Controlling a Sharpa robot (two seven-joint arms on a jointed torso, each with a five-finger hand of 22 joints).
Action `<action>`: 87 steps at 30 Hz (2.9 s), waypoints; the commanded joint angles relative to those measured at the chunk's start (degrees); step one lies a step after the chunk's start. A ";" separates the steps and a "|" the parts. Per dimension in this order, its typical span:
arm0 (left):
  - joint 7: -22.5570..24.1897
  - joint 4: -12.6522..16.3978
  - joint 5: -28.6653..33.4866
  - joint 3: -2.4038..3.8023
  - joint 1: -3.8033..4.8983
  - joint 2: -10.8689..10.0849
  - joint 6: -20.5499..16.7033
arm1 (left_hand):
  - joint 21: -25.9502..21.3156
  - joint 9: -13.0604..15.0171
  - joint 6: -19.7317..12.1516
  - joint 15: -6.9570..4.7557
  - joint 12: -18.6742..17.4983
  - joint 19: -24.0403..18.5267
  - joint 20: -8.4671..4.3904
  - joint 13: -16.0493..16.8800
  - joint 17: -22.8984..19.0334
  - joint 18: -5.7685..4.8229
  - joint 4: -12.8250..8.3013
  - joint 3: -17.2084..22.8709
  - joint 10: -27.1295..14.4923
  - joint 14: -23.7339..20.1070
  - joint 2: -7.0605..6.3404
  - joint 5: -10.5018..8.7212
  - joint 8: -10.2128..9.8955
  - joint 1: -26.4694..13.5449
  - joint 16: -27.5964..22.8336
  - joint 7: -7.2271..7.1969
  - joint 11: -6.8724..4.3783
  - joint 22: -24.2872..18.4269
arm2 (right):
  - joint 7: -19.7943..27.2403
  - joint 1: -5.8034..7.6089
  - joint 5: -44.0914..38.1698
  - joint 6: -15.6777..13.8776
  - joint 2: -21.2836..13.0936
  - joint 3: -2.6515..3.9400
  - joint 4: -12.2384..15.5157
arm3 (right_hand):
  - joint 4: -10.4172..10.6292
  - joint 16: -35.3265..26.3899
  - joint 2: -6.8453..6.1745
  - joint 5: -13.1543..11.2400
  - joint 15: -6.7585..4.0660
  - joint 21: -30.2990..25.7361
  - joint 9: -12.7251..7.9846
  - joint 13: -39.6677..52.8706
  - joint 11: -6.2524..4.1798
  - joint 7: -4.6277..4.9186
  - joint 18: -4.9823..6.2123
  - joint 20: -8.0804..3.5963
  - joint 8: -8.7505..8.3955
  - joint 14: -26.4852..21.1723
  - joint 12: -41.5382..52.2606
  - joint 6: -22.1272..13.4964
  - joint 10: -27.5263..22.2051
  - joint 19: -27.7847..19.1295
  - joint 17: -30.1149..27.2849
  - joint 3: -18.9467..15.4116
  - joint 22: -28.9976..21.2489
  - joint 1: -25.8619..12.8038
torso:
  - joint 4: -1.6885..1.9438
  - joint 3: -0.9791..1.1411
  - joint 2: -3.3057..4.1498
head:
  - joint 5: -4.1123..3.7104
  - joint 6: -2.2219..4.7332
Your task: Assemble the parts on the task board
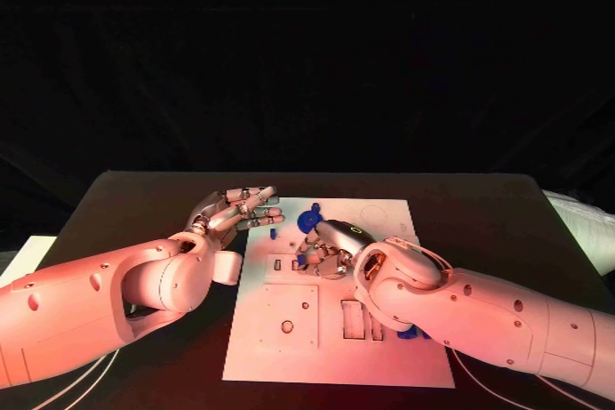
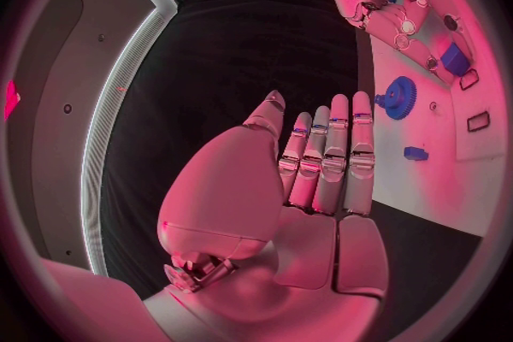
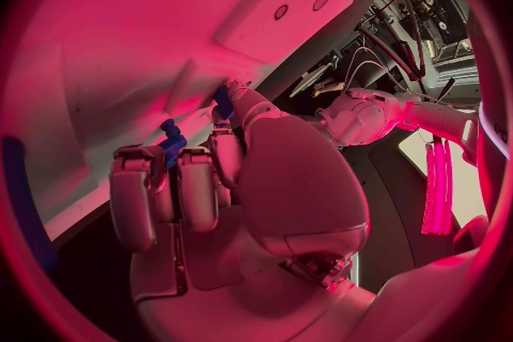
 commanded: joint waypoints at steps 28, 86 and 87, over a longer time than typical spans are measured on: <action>0.39 0.12 0.25 0.04 0.02 0.18 1.27 | -0.25 0.01 -0.13 -0.08 -0.02 0.40 0.02 -0.04 0.14 0.69 -0.37 0.02 0.22 0.08 0.44 -0.16 0.07 -0.24 -0.19 0.00 -0.17 -0.01 | -3.84 -1.04 -4.45 1.57 -0.98 -0.42 0.99 | 0.52 -0.64 -2.30 0.13 0.51 -0.66 -0.36 -8.53 0.87 1.42 -0.25 0.45 -1.42 3.99 -4.32 -3.39 -2.25 0.08 5.19 -0.26 7.25 -2.80 | 0.11 -0.03 0.04 | -0.33 -0.14; -57.61 -2.48 -50.34 0.39 5.22 1.76 20.61 | 70.12 12.44 3.08 -9.73 64.23 23.59 -9.77 59.25 79.18 -6.11 8.91 -10.44 13.99 26.70 1.42 -0.42 20.46 -12.79 82.24 -7.23 -8.90 68.54 | 16.98 4.23 32.41 -21.40 -19.19 6.84 11.66 | 4.39 -8.78 -1.11 6.42 1.09 -6.47 -0.14 -20.20 1.54 2.21 2.08 1.14 -1.03 1.43 -16.76 -6.63 -8.58 -7.11 -5.31 -5.06 -2.59 0.09 | -1.79 1.23 -3.06 | 2.58 -0.86; -58.44 -2.88 -51.68 0.39 5.57 2.25 21.49 | 70.91 13.02 3.06 -9.91 64.82 24.01 -9.82 59.96 79.18 -6.35 8.97 -10.90 14.45 26.70 1.43 -0.48 21.22 -13.05 82.24 -7.33 -9.12 69.68 | 17.48 4.39 34.20 -21.63 -19.27 6.84 11.06 | 4.35 -9.04 -1.14 6.51 1.09 -6.71 -0.15 -20.49 1.54 2.23 2.16 1.14 -1.07 1.37 -17.08 -6.68 -8.73 -7.36 -5.61 -4.99 -2.97 0.14 | -1.84 1.27 -3.17 | 2.67 -0.99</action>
